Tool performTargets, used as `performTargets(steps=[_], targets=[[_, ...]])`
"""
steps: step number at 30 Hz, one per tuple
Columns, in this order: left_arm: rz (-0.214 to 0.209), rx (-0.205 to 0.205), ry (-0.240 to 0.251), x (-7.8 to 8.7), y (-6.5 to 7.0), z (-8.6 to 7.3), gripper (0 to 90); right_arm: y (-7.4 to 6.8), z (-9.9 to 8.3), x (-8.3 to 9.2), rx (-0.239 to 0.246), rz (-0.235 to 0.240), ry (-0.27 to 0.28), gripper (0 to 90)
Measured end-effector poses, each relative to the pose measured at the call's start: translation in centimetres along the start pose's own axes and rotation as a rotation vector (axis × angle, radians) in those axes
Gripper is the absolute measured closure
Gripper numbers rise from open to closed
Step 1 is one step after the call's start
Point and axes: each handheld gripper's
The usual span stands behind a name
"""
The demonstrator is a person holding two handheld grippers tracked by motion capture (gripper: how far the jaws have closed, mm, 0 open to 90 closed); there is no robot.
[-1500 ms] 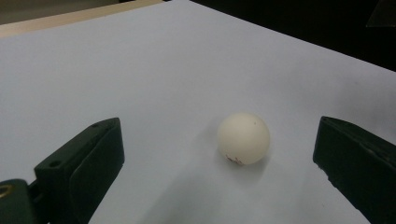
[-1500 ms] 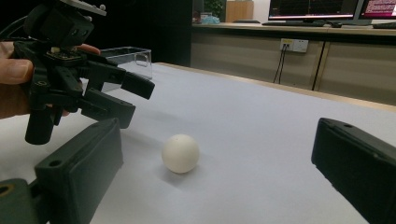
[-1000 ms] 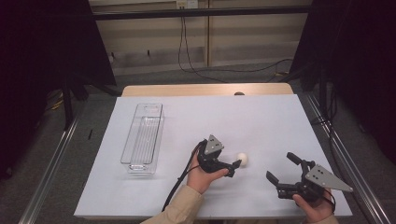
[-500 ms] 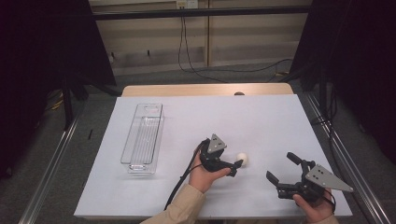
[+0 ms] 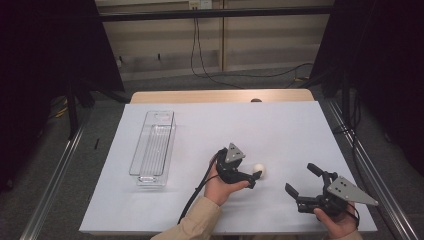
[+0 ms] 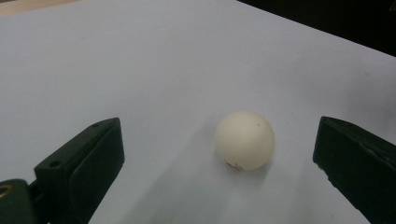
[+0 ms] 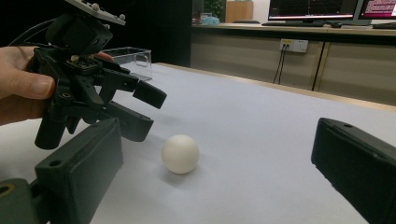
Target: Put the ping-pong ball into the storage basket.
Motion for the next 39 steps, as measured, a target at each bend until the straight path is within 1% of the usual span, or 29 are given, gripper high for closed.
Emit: performTargets(steps=[1,4,8,10,11,12,15,16,19,20,27,28,32,35,36,39], targets=[[0.002,-0.006,-0.003,0.0,0.0,0.0,2.2,0.0,0.0,0.0,0.007,0.006,-0.002,1.7],[0.012,-0.010,-0.011,-0.2,0.1,0.1,2.2,0.0,0.0,0.0,0.005,0.001,0.003,1.7],[0.004,-0.007,-0.006,-0.3,0.1,0.1,2.4,0.0,0.0,0.0,0.009,0.004,0.002,1.7],[0.010,-0.009,-0.017,-0.4,0.1,0.1,2.5,0.0,0.0,0.0,0.009,0.004,0.001,1.7],[0.001,-0.011,-0.012,-0.5,0.1,0.2,2.6,0.0,0.0,0.0,0.008,0.005,0.001,1.7],[0.007,-0.009,-0.019,-0.5,0.2,0.2,2.7,0.0,0.0,0.0,0.007,0.003,0.001,1.8],[-0.003,-0.014,-0.013,-0.7,0.3,0.2,3.1,0.0,0.0,0.0,0.007,0.004,0.001,1.8],[-0.002,-0.008,-0.013,-0.7,0.4,0.2,3.2,0.0,0.0,0.0,0.007,0.003,0.000,1.8],[-0.002,-0.018,-0.021,-0.9,0.4,0.3,3.6,0.0,0.0,0.0,0.009,0.004,0.002,1.8],[0.002,-0.017,-0.032,-0.9,0.4,0.3,3.6,0.0,0.0,0.0,0.009,0.004,0.002,1.8],[-0.002,-0.022,-0.031,-1.2,0.4,0.3,3.7,0.0,0.0,0.0,0.005,0.003,-0.002,1.8],[-0.002,-0.015,-0.028,-1.2,0.4,0.3,3.8,0.0,0.0,0.0,0.005,0.003,-0.002,1.8],[-0.001,-0.010,-0.027,-1.3,0.4,0.2,3.9,0.0,0.0,0.0,0.004,0.003,0.001,1.9],[0.003,-0.012,-0.032,-1.4,0.4,0.2,4.6,0.0,0.1,0.0,0.002,0.000,0.001,1.9],[0.003,-0.015,-0.042,-1.3,0.5,0.3,4.6,0.0,0.1,0.0,0.002,0.000,0.001,1.9],[-0.002,-0.021,-0.037,-1.6,0.5,0.2,5.7,0.0,0.1,0.0,0.002,-0.001,0.002,1.9]])
Point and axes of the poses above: each handheld gripper's, and its own axes: x roughly backward along the jaws, z roughly out of its top, y roughly to its right, and after that the axes turned 4 degrees about -z, right-handed
